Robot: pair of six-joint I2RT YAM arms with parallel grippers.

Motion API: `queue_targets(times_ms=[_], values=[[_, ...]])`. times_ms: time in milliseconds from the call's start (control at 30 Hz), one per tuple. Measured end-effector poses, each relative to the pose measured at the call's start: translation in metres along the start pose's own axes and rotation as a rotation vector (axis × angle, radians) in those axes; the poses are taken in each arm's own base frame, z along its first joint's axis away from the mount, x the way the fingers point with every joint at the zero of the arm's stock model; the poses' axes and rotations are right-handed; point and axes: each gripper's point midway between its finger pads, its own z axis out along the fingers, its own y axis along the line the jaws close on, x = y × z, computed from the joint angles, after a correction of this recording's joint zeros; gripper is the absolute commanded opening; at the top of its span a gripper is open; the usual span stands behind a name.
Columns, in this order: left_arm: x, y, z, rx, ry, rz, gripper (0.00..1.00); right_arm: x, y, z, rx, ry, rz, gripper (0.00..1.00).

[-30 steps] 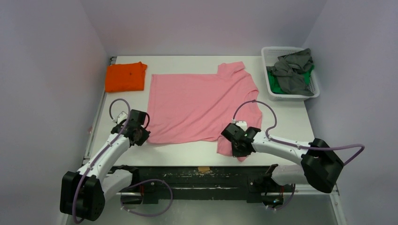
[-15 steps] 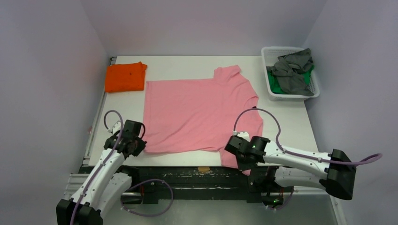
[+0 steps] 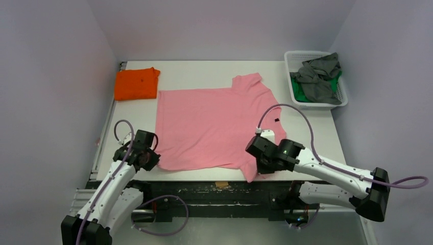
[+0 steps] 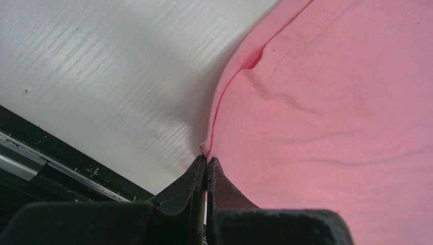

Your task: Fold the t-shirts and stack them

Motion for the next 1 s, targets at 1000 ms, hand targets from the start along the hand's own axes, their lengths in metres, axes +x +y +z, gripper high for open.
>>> queue_targets(times_ms=[1000], values=[[-0.082, -0.103, 0.026, -0.074, 0.052, -0.113, 0.00, -0.250, -0.049, 0.050, 0.159, -0.196, 0.129, 0.00]])
